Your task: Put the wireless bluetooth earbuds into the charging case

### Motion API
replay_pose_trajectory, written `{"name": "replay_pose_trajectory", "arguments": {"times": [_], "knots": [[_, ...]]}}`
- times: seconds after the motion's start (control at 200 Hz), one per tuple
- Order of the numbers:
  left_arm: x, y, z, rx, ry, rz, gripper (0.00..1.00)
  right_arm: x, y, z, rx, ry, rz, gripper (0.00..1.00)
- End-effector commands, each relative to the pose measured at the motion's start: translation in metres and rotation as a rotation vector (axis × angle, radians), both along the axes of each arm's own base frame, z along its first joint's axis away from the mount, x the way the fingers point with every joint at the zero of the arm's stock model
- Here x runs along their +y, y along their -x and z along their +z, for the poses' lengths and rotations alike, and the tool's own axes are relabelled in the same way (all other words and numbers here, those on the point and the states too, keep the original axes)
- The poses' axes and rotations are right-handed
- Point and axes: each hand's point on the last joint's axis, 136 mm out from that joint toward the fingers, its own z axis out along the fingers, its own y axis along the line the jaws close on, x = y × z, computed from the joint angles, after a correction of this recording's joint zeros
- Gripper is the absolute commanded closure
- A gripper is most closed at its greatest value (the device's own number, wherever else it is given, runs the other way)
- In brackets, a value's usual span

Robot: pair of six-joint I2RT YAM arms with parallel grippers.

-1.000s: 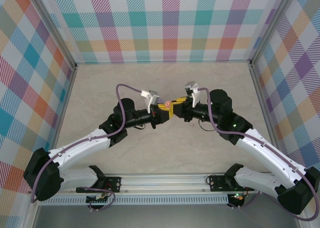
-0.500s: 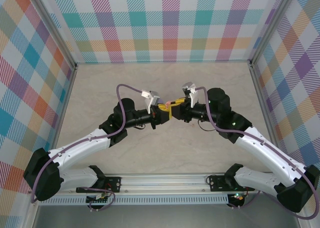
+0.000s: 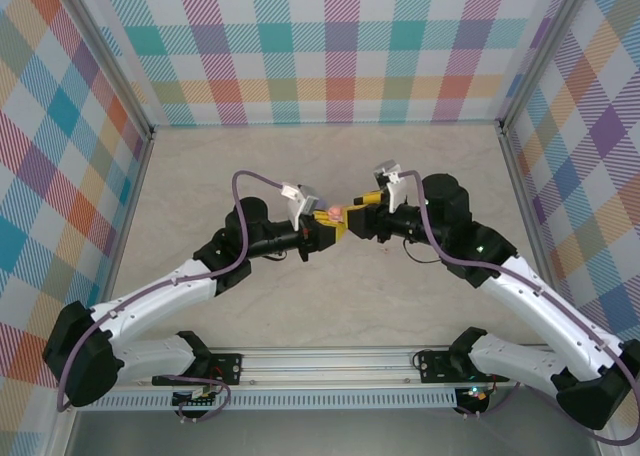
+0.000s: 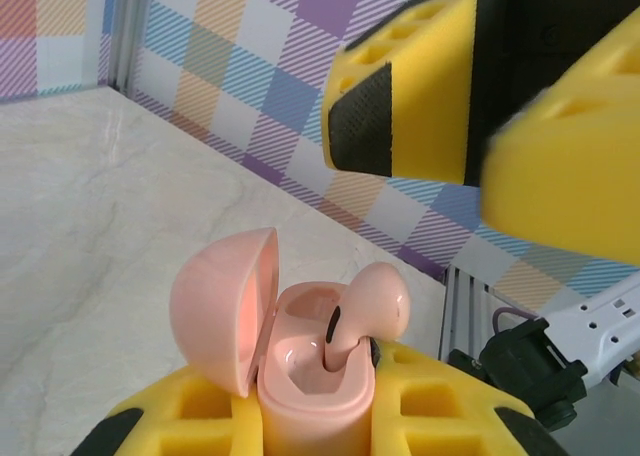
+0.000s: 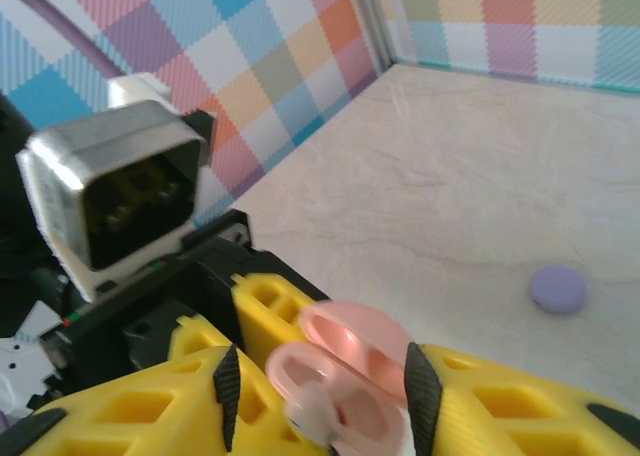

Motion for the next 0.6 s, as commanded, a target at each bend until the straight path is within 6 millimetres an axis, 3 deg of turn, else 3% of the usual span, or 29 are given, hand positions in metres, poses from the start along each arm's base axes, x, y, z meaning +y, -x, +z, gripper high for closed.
{"name": "replay_pose_trajectory", "arguments": {"times": [0.0, 0.18, 0.595], "knots": [[0.004, 0.008, 0.024, -0.082, 0.023, 0.004, 1.0, -0.013, 0.002, 0.0, 0.004, 0.061, -0.047, 0.57], [0.008, 0.011, 0.031, -0.109, 0.03, 0.005, 1.0, -0.011, 0.009, -0.012, 0.052, 0.091, -0.01, 0.74], [0.005, 0.014, 0.033, -0.112, 0.037, -0.021, 1.0, 0.001, 0.019, -0.007, 0.059, 0.054, 0.082, 0.8]]}}
